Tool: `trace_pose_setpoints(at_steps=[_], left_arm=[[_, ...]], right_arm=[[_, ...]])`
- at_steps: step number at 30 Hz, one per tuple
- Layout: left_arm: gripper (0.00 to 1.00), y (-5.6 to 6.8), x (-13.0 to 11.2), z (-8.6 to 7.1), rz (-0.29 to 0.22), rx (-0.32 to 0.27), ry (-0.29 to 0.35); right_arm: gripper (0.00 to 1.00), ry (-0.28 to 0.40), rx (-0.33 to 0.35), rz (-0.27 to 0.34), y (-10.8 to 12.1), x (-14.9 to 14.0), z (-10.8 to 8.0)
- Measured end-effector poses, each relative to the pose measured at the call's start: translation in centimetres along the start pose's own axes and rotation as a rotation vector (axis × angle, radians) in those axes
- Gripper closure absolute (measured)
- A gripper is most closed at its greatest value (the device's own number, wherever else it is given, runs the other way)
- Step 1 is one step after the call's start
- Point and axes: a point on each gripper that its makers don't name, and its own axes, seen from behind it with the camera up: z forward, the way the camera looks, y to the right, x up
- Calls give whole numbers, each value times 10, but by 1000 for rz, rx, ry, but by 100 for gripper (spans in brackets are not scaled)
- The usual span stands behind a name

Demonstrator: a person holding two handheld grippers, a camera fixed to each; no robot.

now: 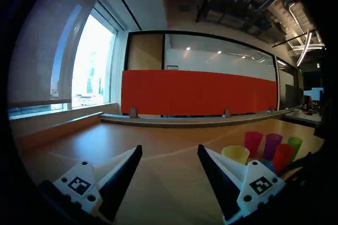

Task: Pour water

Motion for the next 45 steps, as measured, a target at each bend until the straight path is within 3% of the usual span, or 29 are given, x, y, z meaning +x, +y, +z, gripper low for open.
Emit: trace_pose_setpoints(at_steps=[9,30,45], left_arm=[[2,0,-2,0,27,8,0],[2,1,-1,0,30,8,0],[2,0,-1,-1,31,8,-1]], right_arm=[[1,-3,-7,5,4,-2,-1],[1,-5,7,-16,-2,-5,-2],[1,28,72,-32,-18,-11,-18]])
